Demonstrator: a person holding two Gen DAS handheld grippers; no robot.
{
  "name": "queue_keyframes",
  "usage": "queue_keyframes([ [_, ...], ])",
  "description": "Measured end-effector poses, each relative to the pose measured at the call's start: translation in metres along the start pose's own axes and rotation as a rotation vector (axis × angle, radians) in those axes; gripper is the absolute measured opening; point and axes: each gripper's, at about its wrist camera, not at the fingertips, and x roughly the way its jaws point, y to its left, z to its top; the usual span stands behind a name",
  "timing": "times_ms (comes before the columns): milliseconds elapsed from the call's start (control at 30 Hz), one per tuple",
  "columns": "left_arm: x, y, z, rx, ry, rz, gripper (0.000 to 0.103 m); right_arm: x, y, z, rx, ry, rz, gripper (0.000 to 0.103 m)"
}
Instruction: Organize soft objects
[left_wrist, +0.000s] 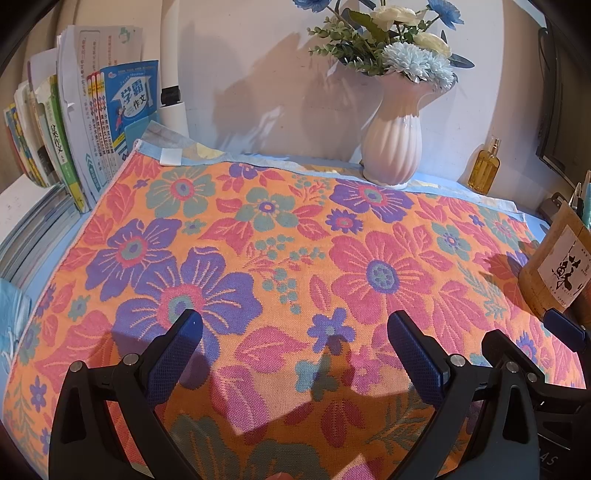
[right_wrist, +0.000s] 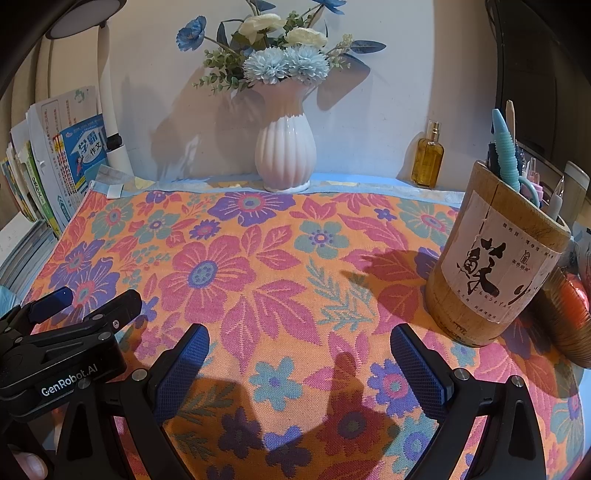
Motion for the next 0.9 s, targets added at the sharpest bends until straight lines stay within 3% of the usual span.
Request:
queue_keyframes([
  [333, 0.002, 0.000, -0.001, 0.005, 0.007, 0.006, 0.100, 0.002, 0.001, 0.000, -0.001, 0.007, 0.005, 0.098],
  [900, 0.009, -0.003, -0.001, 0.032, 0.061, 0.023, 0.100, 0.020, -0.010, 0.000, 0.044, 0.117, 0.018, 0.098],
])
